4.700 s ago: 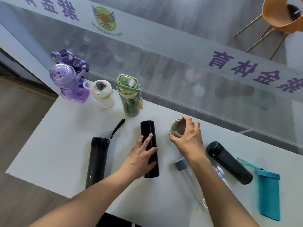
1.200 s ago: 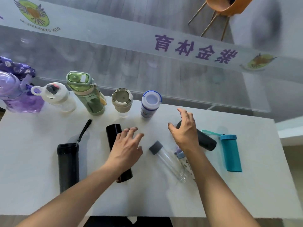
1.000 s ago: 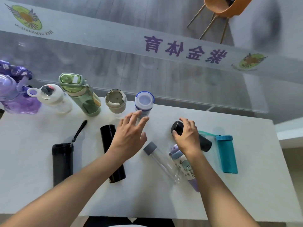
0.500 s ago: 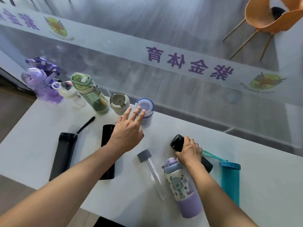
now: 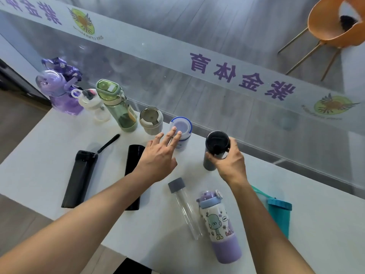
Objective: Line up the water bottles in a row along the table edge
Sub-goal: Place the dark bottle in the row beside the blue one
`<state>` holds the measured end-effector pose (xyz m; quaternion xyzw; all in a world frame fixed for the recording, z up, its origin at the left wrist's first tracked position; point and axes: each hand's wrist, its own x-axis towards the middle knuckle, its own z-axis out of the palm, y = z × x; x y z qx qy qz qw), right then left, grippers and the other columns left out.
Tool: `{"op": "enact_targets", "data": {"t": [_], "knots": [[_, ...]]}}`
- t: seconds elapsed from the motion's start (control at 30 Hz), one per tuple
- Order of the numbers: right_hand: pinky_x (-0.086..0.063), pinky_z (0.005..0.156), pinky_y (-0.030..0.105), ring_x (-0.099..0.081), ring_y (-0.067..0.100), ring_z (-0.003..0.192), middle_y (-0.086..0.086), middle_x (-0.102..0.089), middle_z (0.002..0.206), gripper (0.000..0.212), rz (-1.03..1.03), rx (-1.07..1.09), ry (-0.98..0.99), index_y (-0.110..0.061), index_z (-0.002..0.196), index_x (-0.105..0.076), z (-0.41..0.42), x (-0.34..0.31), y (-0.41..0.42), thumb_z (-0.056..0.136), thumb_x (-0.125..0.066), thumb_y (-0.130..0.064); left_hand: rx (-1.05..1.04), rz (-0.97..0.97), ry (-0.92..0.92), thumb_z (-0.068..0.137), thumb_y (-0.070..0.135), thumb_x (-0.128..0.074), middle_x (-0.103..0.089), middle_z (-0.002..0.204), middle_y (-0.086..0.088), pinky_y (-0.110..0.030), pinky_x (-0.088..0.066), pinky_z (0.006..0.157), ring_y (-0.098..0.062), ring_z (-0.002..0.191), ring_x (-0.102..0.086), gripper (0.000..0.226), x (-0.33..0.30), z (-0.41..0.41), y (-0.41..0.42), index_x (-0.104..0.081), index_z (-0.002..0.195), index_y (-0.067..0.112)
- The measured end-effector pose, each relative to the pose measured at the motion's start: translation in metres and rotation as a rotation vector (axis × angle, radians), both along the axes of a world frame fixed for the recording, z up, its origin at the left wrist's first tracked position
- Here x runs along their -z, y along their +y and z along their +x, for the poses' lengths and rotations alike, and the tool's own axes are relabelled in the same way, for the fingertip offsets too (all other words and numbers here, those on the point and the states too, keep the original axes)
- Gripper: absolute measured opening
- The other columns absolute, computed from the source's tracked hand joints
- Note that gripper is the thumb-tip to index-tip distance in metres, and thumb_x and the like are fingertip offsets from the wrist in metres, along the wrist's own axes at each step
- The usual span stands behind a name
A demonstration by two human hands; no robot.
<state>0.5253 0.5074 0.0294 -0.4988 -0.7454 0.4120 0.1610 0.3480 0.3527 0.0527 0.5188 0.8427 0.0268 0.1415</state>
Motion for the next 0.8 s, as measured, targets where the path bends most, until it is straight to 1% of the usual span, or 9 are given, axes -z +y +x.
{"op": "enact_targets", "data": {"t": [0.13, 0.33, 0.53, 0.6, 0.67, 0.73, 0.8], "knots": [[-0.053, 0.096, 0.039, -0.063, 0.016, 0.105, -0.01, -0.064, 0.11, 0.069, -0.065, 0.036, 0.125, -0.033, 0.128, -0.051, -0.01, 0.008, -0.003, 0.071, -0.09, -0.032, 0.011, -0.001, -0.003, 0.09, 0.033, -0.048, 0.003, 0.167, 0.005, -0.046, -0.027, 0.116, -0.031, 0.148, -0.018, 0.083, 0.0, -0.002, -0.003, 0.0, 0.157, 0.027], [-0.054, 0.097, 0.044, -0.065, 0.019, 0.105, -0.009, -0.064, 0.109, 0.07, -0.076, 0.079, 0.178, -0.033, 0.128, -0.049, -0.015, 0.018, -0.004, 0.072, -0.09, -0.026, 0.007, 0.007, -0.029, 0.09, 0.031, -0.048, 0.007, 0.167, 0.007, -0.046, -0.027, 0.117, -0.031, 0.147, -0.018, 0.084, 0.002, -0.002, -0.001, 0.003, 0.157, 0.029], [-0.054, 0.096, 0.044, -0.065, 0.018, 0.105, -0.01, -0.064, 0.109, 0.067, -0.068, 0.091, 0.21, -0.039, 0.123, -0.045, -0.022, 0.021, -0.002, 0.074, -0.089, -0.023, -0.005, 0.003, -0.043, 0.091, 0.031, -0.048, 0.008, 0.167, 0.007, -0.045, -0.024, 0.119, -0.03, 0.147, -0.017, 0.083, 0.002, -0.001, 0.003, 0.003, 0.157, 0.028], [-0.054, 0.096, 0.043, -0.065, 0.018, 0.104, -0.011, -0.063, 0.108, 0.067, -0.067, 0.094, 0.214, -0.037, 0.124, -0.045, -0.023, 0.022, -0.002, 0.074, -0.089, -0.023, -0.007, 0.011, -0.044, 0.091, 0.031, -0.048, 0.006, 0.167, 0.006, -0.044, -0.024, 0.119, -0.03, 0.146, -0.019, 0.083, 0.0, -0.001, 0.003, 0.001, 0.157, 0.027], [-0.053, 0.097, 0.043, -0.063, 0.018, 0.105, -0.009, -0.063, 0.11, 0.068, -0.063, 0.093, 0.205, -0.032, 0.127, -0.047, -0.023, 0.023, -0.002, 0.074, -0.089, -0.023, -0.003, 0.016, -0.034, 0.091, 0.032, -0.048, 0.002, 0.167, 0.004, -0.043, -0.024, 0.119, -0.031, 0.145, -0.02, 0.082, -0.001, -0.001, 0.005, -0.002, 0.158, 0.026], [-0.051, 0.099, 0.04, -0.06, 0.016, 0.109, -0.006, -0.062, 0.116, 0.073, -0.069, 0.083, 0.175, -0.029, 0.131, -0.047, -0.022, 0.022, -0.001, 0.072, -0.09, -0.023, 0.0, 0.018, -0.016, 0.091, 0.034, -0.049, -0.004, 0.167, 0.001, -0.043, -0.024, 0.119, -0.031, 0.144, -0.022, 0.08, -0.004, -0.001, 0.008, -0.007, 0.158, 0.023], [-0.047, 0.103, 0.036, -0.056, 0.015, 0.119, -0.003, -0.06, 0.13, 0.081, -0.079, 0.065, 0.136, -0.027, 0.138, -0.044, -0.016, 0.02, -0.001, 0.072, -0.09, -0.021, -0.003, 0.024, 0.007, 0.09, 0.034, -0.05, -0.011, 0.166, -0.002, -0.042, -0.026, 0.117, -0.032, 0.142, -0.025, 0.077, -0.008, -0.001, 0.011, -0.014, 0.157, 0.02]]}}
